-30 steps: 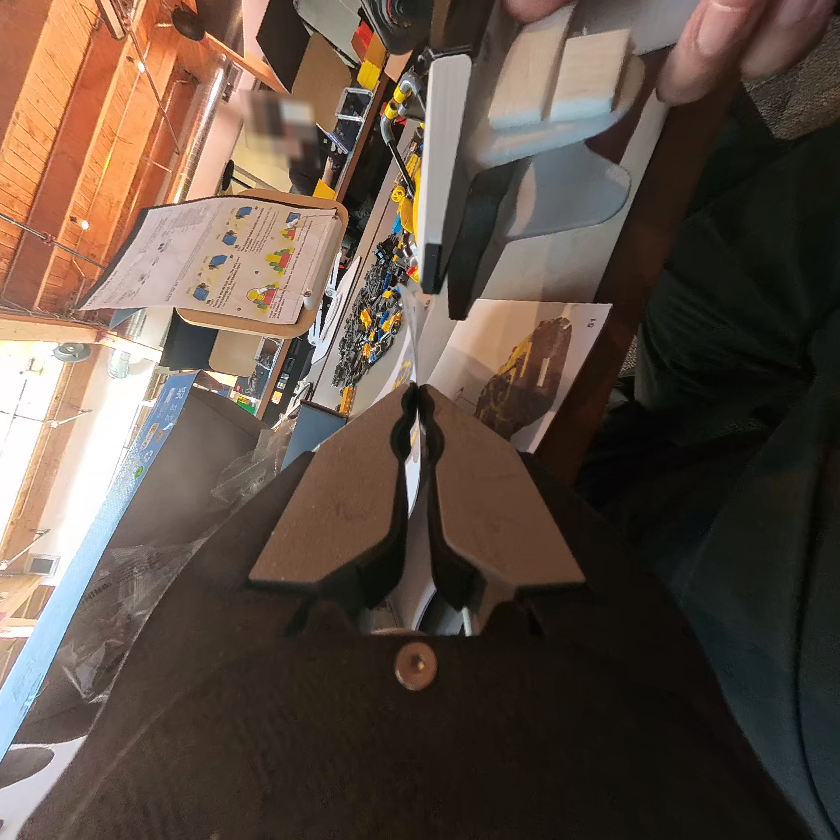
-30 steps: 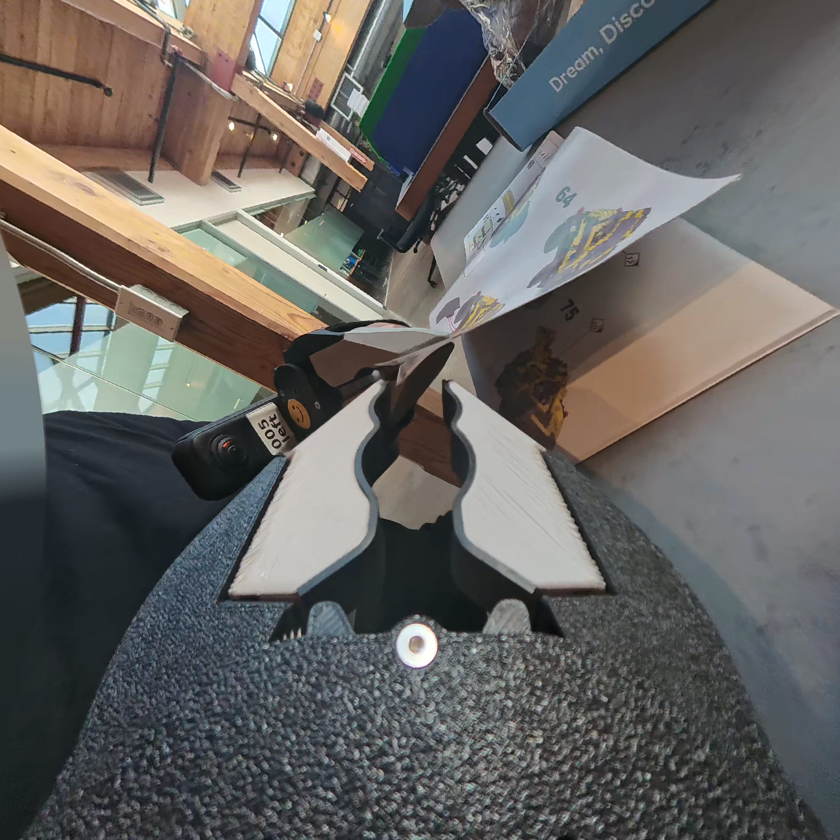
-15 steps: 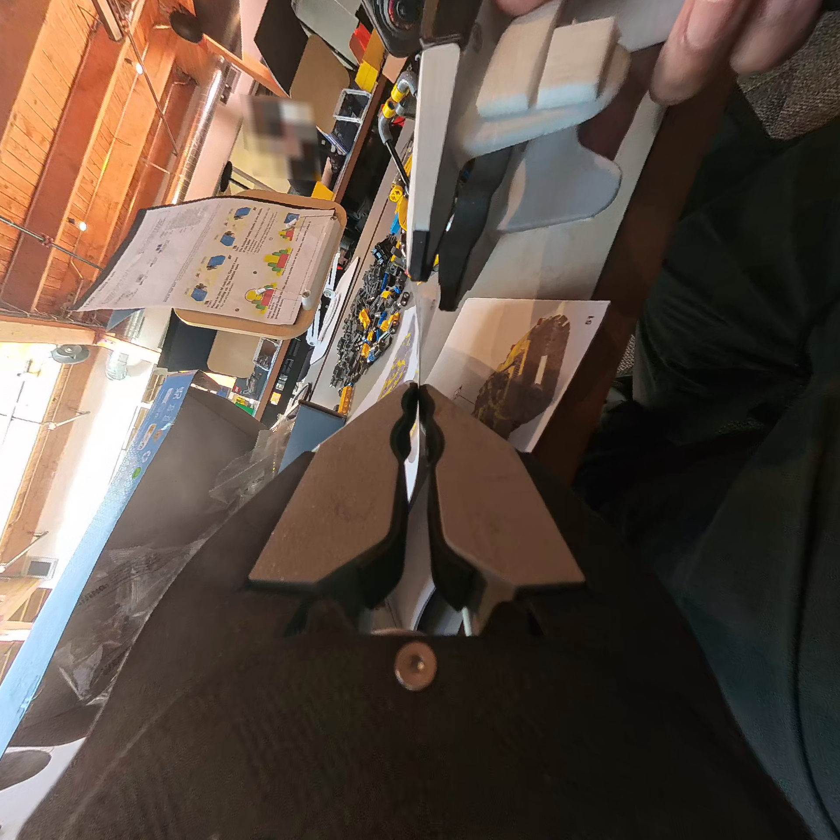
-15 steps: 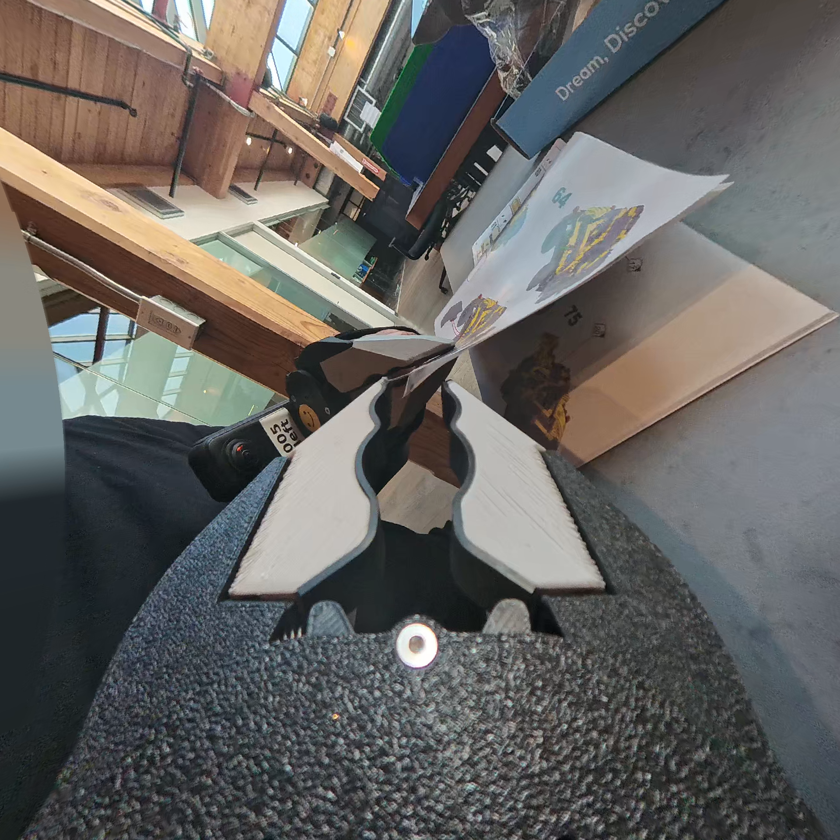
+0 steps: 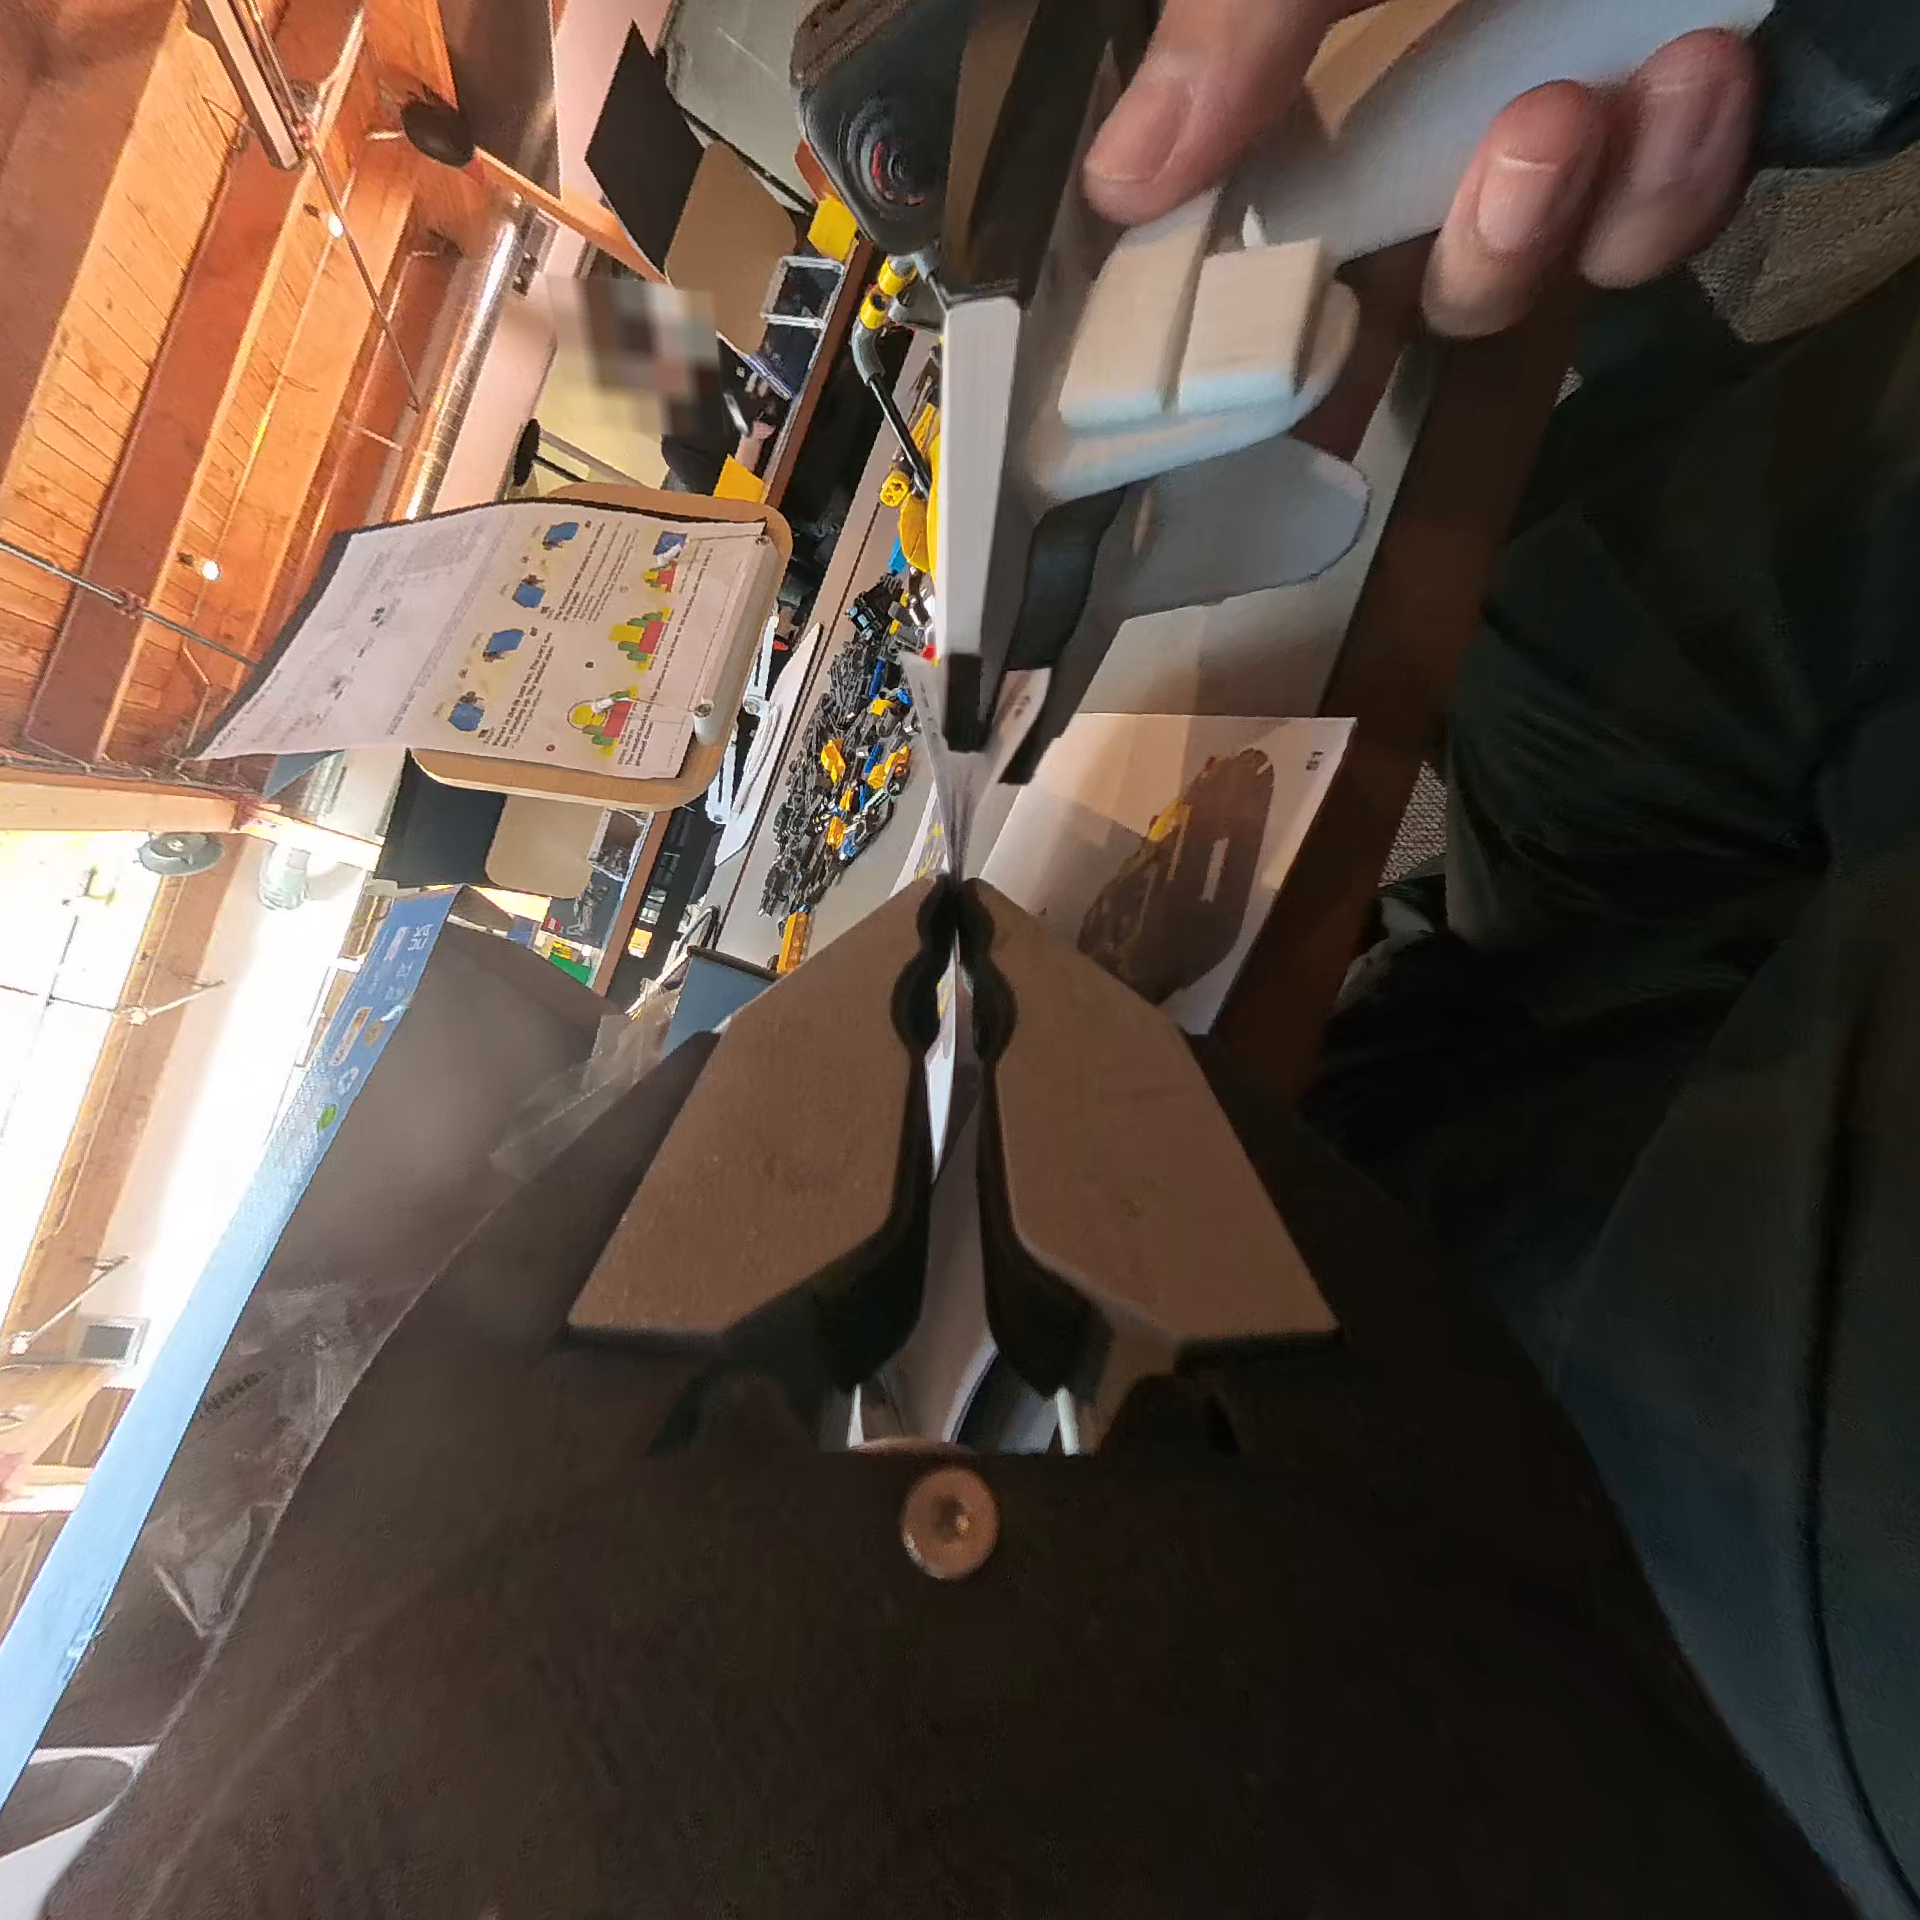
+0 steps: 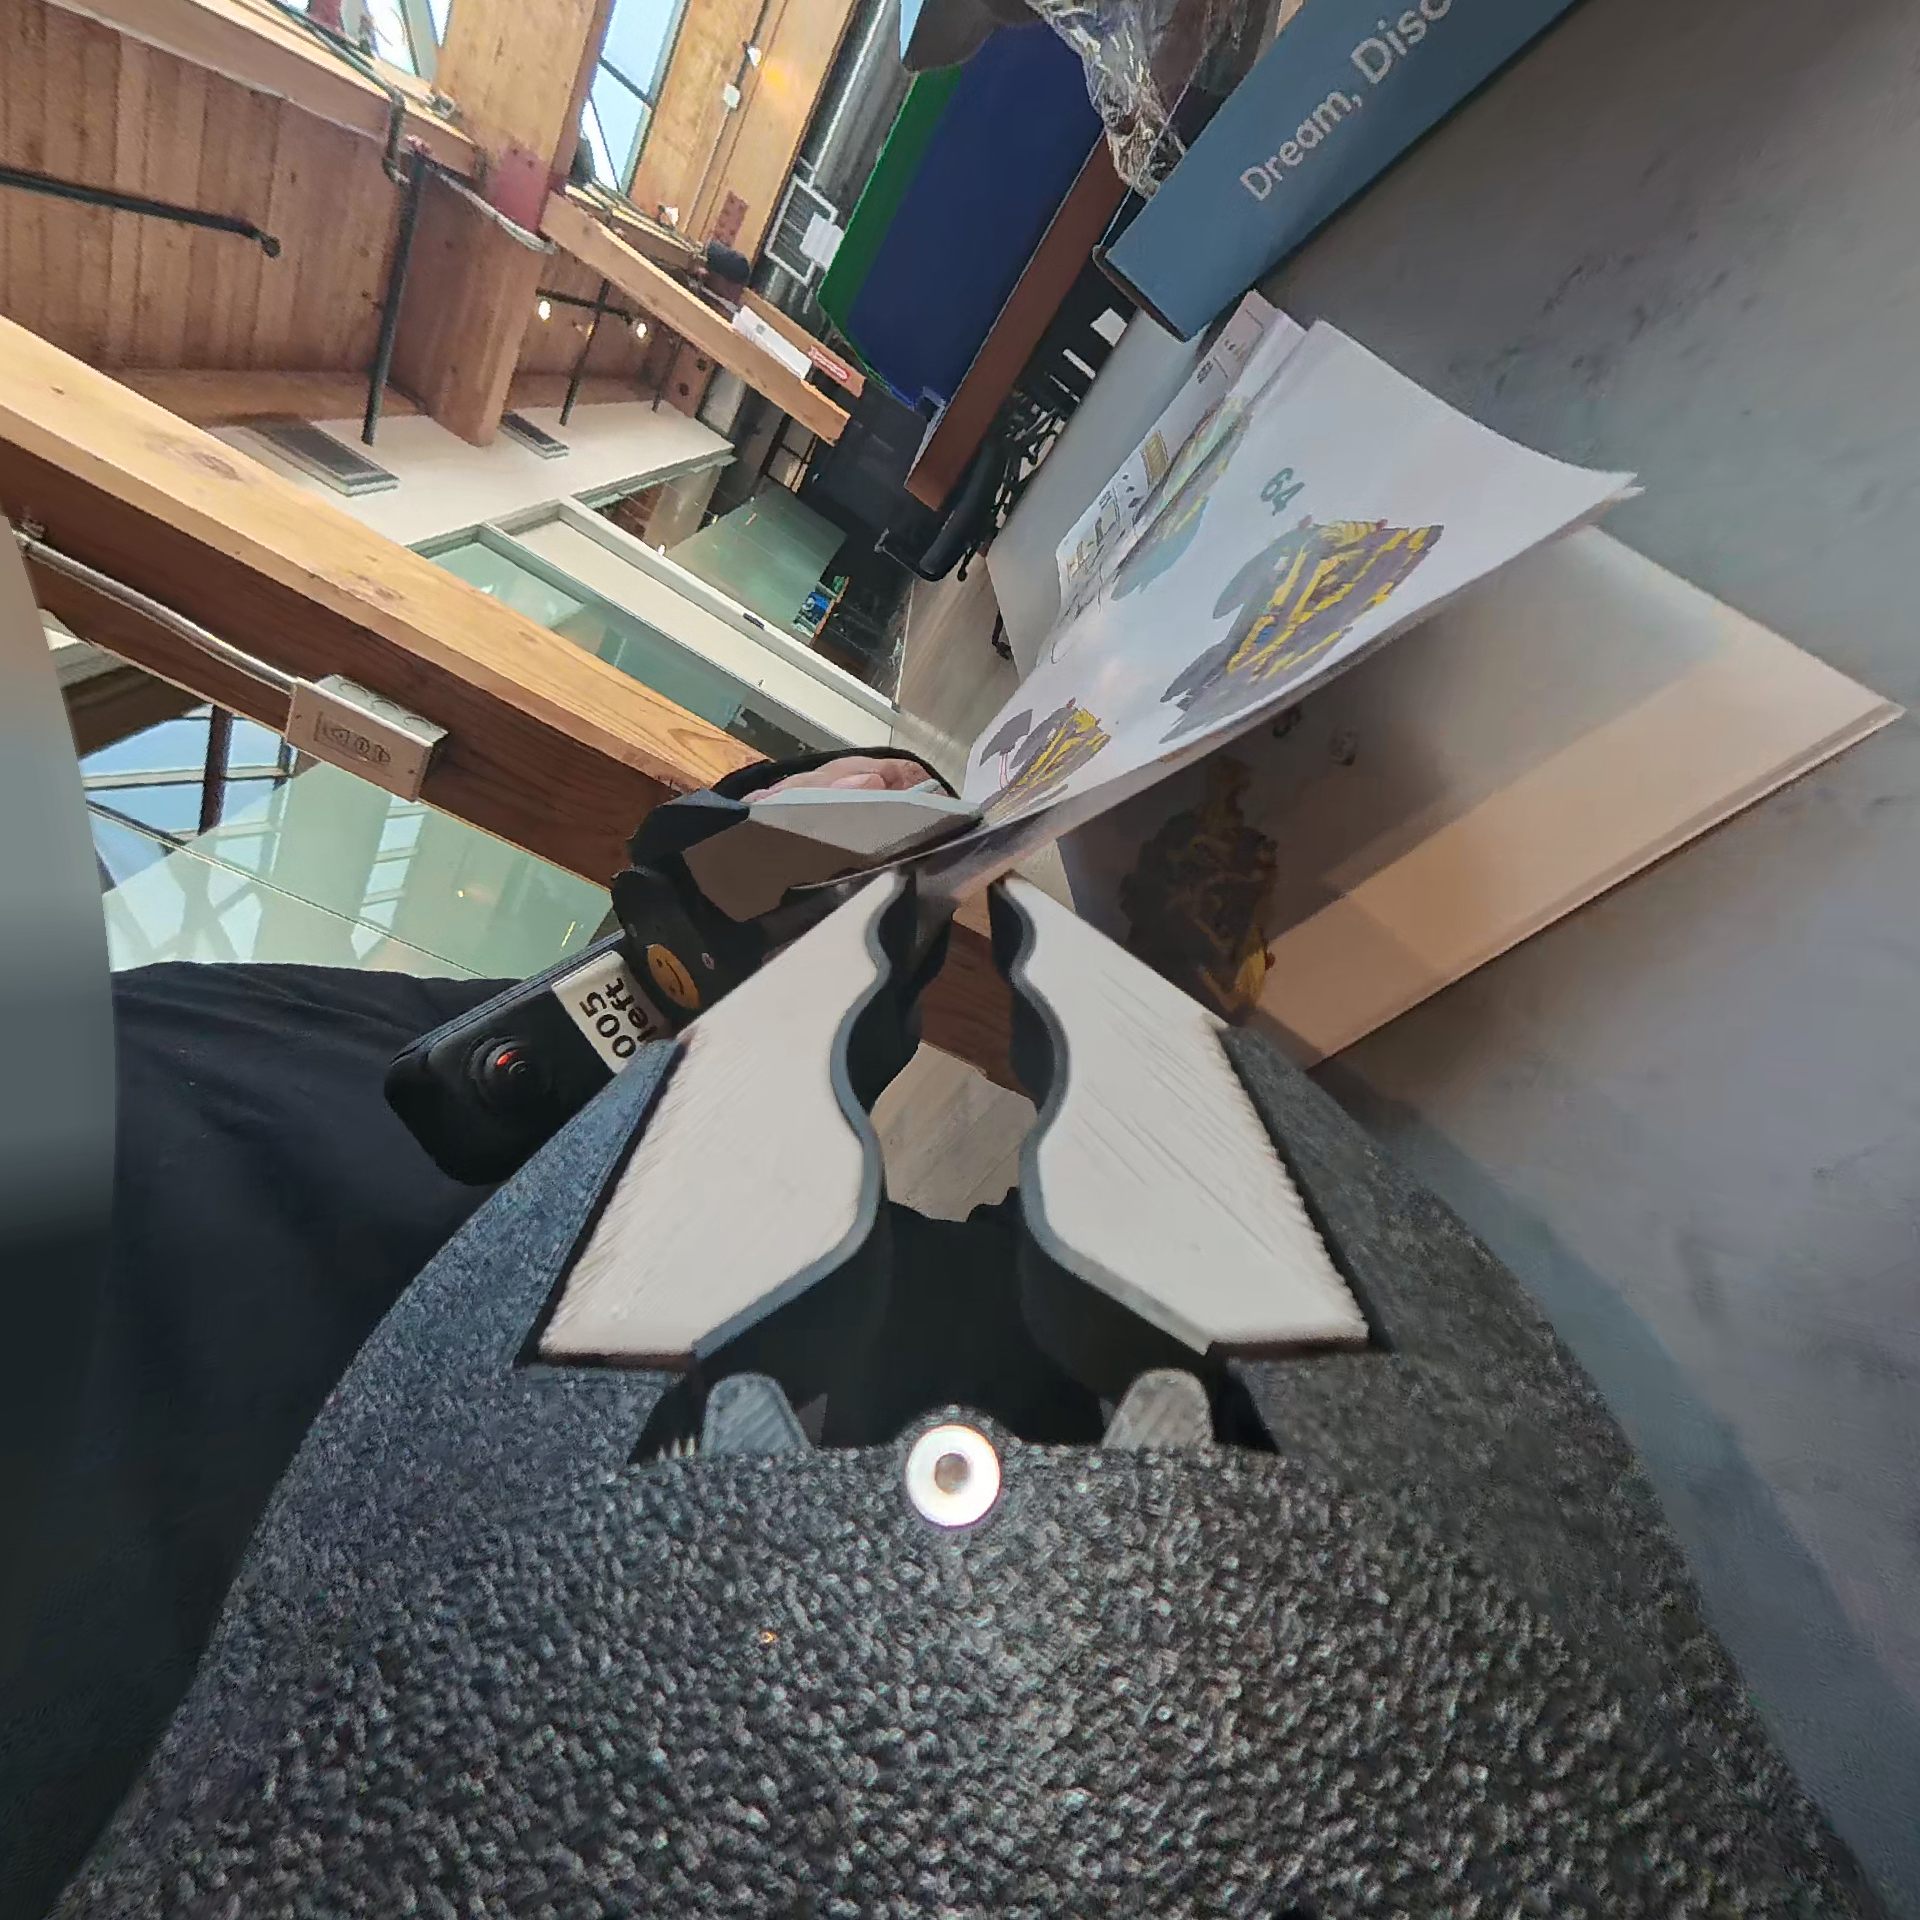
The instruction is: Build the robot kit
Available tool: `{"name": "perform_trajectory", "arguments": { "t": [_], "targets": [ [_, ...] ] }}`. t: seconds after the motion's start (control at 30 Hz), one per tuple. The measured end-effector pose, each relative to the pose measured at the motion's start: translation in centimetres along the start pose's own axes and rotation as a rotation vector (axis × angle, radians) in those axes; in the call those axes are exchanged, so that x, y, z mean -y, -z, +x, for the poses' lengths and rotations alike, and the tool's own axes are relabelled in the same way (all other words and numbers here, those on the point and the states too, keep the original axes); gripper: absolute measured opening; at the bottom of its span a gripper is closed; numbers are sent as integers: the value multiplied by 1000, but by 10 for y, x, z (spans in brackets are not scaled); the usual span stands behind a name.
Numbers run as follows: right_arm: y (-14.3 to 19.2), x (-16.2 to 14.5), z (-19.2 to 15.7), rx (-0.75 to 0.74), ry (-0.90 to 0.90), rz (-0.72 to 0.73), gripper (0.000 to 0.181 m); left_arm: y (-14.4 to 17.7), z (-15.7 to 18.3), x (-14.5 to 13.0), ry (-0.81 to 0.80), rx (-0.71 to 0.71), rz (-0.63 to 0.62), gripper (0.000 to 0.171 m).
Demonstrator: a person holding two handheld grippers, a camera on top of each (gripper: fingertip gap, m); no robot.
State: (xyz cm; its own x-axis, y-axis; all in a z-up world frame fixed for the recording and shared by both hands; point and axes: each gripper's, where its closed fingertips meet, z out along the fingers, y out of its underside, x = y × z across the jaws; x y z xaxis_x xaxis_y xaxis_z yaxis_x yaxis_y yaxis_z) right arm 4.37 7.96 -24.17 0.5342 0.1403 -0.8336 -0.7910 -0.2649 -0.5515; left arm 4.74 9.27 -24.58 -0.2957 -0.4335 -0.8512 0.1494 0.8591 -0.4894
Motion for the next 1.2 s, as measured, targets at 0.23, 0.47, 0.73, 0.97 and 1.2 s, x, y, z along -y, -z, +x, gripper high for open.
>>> {"name": "perform_trajectory", "arguments": {
  "t": [0.23,0.47,0.73,0.97,1.2],
  "targets": [
    [-4,0,4,-39,48,-3,0,6,8,9,258,-150,64,7],
    [-11,-5,9,-114,131,-44,0,11,0,13,684,-322,100,26],
    [-15,-6,11,-193,236,-75,0,-3,10,13,837,-398,17,16],
    [-10,1,14,-269,318,-86,0,0,-18,8,1027,-332,56,0],
    [-3,-6,21,-322,341,-110,0,33,-100,-79,1269,71,66,0]
  ]
}}
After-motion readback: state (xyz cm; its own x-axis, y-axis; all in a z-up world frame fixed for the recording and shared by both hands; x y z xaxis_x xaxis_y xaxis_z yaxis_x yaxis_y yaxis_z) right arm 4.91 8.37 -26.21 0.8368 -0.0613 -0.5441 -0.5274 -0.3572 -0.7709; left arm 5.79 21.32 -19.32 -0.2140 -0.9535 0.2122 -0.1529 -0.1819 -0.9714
